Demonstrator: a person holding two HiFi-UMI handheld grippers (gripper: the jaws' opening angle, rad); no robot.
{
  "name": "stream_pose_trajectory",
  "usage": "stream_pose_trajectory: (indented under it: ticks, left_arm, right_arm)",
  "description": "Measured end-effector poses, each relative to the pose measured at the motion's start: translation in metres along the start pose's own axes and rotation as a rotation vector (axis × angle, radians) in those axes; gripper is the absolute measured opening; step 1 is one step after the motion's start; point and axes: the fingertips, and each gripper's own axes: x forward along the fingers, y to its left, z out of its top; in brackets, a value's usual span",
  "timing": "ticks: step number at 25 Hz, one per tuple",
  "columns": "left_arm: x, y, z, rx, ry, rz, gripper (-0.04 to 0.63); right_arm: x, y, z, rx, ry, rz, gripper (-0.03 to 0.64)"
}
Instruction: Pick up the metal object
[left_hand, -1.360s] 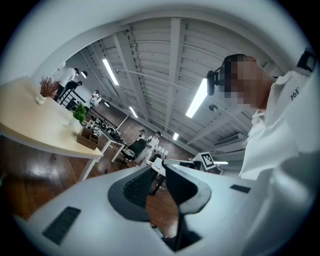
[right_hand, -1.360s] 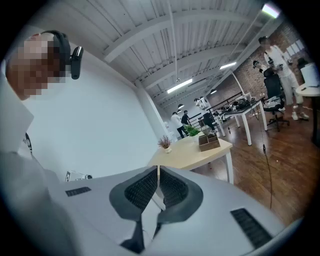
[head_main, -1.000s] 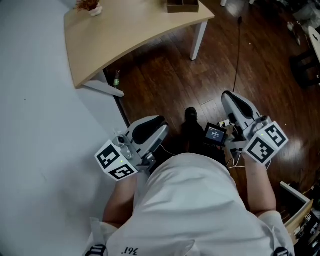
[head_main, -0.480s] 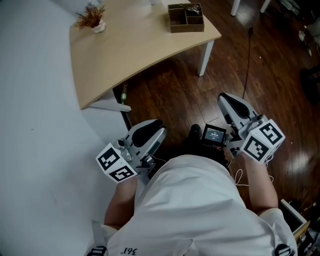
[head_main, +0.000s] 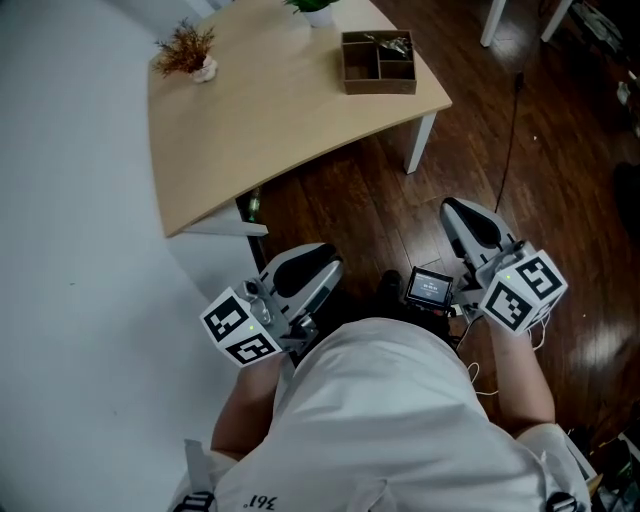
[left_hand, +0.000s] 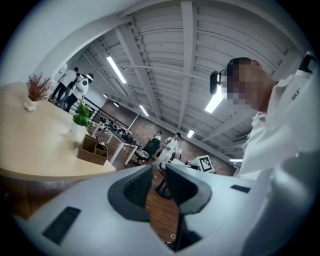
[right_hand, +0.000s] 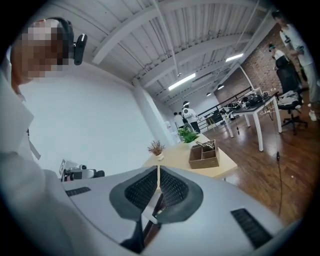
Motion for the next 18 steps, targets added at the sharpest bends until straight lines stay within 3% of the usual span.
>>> stream_pose_trajectory:
  ticks: [9,18]
  left_arm:
    - [0.03,0.04,0.017,-0.013,0.02,-0.036,0.08]
    - [0.065,0.125,0.069,-0.011,0.056,-0.143,0.08]
  right_arm:
    - [0.03,-0.027,0.009,-0.005,0.012,-0.039,0.0]
    - [0.101,-0.058,0.042,0.003,-0.004,-0.144,0.0]
